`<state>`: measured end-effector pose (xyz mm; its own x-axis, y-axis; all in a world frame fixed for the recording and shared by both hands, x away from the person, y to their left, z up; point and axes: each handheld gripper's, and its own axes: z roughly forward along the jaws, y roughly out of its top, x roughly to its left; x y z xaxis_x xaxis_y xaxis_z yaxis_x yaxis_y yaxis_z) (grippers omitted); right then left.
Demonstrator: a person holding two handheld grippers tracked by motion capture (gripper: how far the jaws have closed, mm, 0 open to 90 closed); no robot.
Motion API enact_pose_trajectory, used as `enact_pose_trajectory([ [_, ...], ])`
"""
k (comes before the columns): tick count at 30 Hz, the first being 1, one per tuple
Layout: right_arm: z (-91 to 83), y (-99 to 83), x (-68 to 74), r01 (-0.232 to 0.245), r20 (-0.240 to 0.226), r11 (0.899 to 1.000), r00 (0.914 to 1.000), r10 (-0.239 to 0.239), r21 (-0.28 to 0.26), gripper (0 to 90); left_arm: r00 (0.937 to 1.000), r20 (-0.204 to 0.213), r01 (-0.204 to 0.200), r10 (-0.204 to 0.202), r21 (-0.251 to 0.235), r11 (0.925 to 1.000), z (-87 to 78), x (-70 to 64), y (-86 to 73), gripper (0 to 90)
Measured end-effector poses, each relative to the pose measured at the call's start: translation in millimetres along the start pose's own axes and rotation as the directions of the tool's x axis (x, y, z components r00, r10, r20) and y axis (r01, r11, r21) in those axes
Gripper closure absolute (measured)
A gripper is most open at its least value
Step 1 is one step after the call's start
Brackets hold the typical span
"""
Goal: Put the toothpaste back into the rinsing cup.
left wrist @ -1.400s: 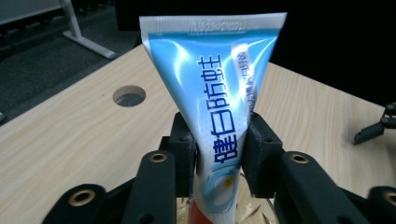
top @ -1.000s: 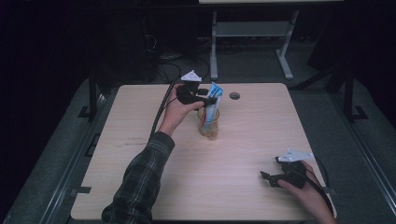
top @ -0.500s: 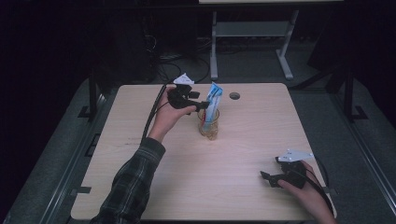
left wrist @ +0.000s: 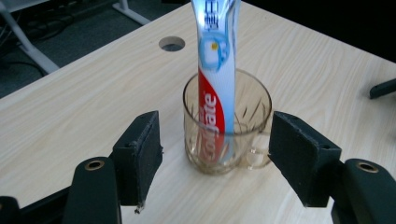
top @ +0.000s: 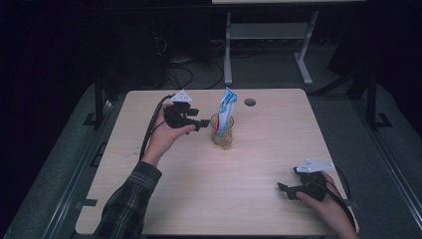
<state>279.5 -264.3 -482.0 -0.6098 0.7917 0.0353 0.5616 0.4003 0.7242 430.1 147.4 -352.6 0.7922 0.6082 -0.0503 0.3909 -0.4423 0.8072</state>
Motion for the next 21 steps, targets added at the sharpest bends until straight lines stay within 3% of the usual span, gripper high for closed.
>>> enact_pose_trajectory([
  [21,0.0,0.0,-0.2,0.004,0.001,1.000,1.0000,-0.004,0.001,13.4,0.9992,-0.027,0.029,-0.028,0.007,0.9996,-36.5,-22.1,-67.4,32.5],
])
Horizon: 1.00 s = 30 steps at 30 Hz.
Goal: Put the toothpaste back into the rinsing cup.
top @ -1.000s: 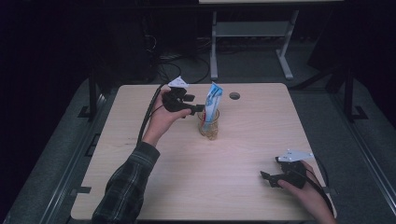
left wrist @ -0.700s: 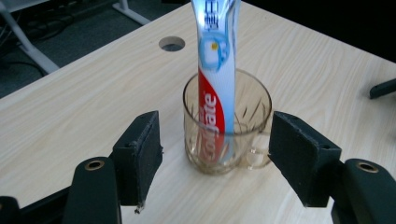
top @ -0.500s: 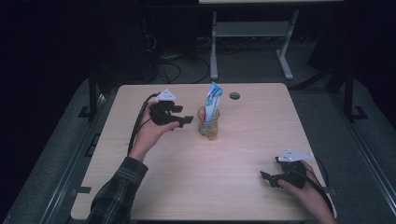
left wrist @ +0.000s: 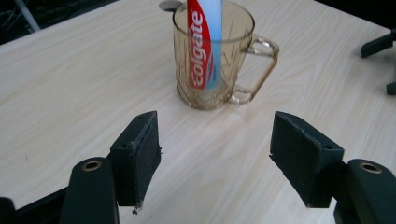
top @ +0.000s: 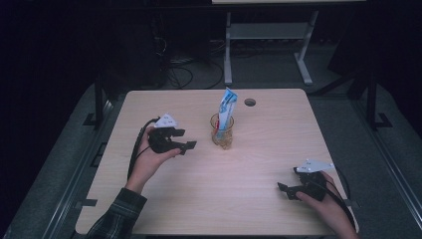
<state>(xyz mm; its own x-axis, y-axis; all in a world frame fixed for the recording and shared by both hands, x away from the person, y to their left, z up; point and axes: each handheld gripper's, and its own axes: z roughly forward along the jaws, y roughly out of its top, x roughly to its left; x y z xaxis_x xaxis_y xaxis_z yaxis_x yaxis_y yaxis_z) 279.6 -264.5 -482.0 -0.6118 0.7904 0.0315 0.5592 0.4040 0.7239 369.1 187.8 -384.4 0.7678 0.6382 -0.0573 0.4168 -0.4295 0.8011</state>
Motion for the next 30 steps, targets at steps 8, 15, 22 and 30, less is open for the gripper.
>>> enact_pose_trajectory([
  [8,0.0,0.0,0.0,0.000,0.001,1.000,1.0000,0.000,0.000,13.4,0.9998,0.000,0.020,-0.020,0.010,0.9998,-8.5,-8.6,-31.6,32.1],
  [15,0.0,0.0,0.1,-0.001,0.002,1.000,1.0000,0.001,0.000,13.4,0.9996,-0.009,0.027,-0.026,0.035,0.9990,-16.3,-15.7,-54.8,31.2],
  [22,0.0,0.0,0.0,0.000,0.002,1.000,1.0000,0.000,0.000,13.4,0.9993,-0.021,0.034,-0.032,0.069,0.9970,-22.8,-20.1,-76.6,30.5],
  [30,0.0,0.0,0.1,0.000,0.003,1.000,1.0000,0.000,0.001,13.4,0.9976,-0.057,0.047,-0.040,0.120,0.9916,-29.0,-24.6,-105.2,29.9],
])
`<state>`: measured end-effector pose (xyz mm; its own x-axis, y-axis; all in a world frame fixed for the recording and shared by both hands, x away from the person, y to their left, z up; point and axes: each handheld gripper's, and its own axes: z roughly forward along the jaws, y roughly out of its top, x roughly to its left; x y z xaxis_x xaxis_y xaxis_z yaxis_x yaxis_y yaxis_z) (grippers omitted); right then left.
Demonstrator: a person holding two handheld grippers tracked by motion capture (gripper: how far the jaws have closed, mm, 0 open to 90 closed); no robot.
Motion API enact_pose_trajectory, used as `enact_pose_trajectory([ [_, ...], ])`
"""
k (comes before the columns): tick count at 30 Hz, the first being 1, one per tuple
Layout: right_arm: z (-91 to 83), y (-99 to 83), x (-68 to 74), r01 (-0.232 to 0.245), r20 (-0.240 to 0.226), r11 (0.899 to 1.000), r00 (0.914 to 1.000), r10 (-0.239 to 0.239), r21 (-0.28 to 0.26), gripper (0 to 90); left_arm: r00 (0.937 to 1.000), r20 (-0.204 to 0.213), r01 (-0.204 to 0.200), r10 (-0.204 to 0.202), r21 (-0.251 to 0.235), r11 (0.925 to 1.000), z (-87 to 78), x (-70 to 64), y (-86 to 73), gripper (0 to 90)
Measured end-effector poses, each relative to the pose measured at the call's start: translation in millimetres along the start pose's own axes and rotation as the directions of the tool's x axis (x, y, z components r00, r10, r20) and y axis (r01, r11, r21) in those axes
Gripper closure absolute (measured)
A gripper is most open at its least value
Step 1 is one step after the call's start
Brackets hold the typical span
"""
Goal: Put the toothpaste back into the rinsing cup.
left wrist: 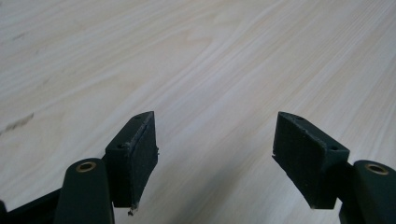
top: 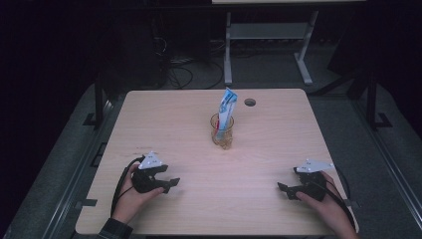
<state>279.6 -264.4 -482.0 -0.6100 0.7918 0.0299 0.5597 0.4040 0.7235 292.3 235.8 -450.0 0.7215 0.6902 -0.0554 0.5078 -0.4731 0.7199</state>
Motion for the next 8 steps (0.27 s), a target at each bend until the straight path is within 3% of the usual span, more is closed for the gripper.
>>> enact_pose_trajectory([
  [8,0.0,0.0,0.0,-0.001,0.000,1.000,1.0000,0.001,0.000,13.4,0.9994,-0.034,-0.004,0.005,0.028,0.9996,3.6,3.7,-14.4,29.1],
])
